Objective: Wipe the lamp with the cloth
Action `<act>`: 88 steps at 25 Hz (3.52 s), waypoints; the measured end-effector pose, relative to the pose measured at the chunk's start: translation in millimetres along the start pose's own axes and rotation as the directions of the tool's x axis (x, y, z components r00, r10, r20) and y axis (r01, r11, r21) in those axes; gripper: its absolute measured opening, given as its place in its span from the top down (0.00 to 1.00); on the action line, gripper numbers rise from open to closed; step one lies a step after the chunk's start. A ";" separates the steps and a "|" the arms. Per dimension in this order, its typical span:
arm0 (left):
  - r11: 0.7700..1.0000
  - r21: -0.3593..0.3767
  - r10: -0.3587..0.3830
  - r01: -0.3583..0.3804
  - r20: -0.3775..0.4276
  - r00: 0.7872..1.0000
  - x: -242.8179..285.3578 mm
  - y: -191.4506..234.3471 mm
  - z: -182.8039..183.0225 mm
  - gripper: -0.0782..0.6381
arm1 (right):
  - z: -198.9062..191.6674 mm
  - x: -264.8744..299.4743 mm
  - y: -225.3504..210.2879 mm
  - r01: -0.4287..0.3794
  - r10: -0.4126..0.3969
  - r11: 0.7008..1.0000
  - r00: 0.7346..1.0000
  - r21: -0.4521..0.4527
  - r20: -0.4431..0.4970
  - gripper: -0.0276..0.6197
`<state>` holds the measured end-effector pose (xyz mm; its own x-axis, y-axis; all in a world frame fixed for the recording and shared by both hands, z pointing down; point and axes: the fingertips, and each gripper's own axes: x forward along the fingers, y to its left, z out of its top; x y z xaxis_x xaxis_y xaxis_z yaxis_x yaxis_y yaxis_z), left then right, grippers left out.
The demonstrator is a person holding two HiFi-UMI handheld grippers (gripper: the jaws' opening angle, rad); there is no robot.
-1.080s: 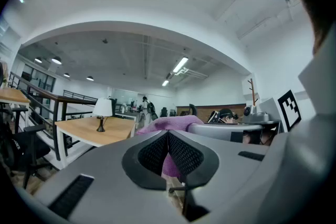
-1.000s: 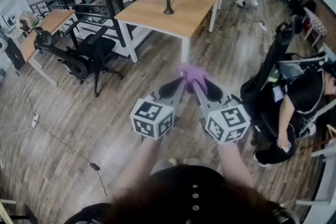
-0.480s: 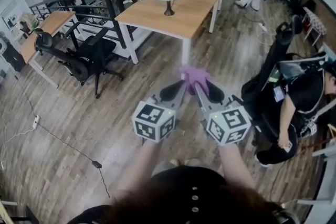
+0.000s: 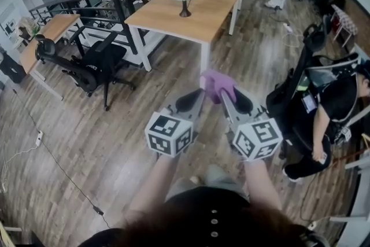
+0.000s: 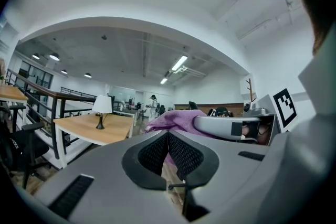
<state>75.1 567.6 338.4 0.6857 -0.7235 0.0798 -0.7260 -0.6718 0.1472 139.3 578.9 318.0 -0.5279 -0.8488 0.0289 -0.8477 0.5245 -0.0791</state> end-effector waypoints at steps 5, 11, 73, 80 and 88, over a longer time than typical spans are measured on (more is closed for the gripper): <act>0.999 -0.034 0.034 -0.033 0.016 0.999 4.4 25.5 -0.8 0.88 | -15.6 13.0 -4.9 0.016 -0.015 1.000 1.000 0.021 -0.017 0.84; 0.997 -0.039 0.063 -0.062 0.011 0.998 37.3 63.9 -1.2 0.88 | -22.8 59.3 -35.9 -0.001 0.001 0.999 1.000 0.052 -0.011 0.84; 1.000 -0.023 -0.010 0.010 0.025 1.000 449.0 551.5 124.7 0.88 | 47.7 665.1 -275.0 -0.076 0.076 0.997 0.996 0.003 0.043 0.84; 0.999 -0.016 -0.033 0.033 0.013 0.999 466.8 587.4 127.2 0.88 | 39.6 705.9 -279.5 -0.063 0.062 0.998 0.998 0.018 0.030 0.84; 1.000 -0.022 -0.017 0.017 0.006 1.000 476.7 605.5 127.5 0.88 | 38.1 726.7 -286.2 -0.073 0.073 0.997 0.997 0.022 0.015 0.84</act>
<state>-44.4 -204.3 339.9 0.6975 -0.7130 0.0716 -0.7129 -0.6802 0.1704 0.3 -190.6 323.7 -0.5875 -0.8092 0.0082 -0.8054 0.5837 -0.1030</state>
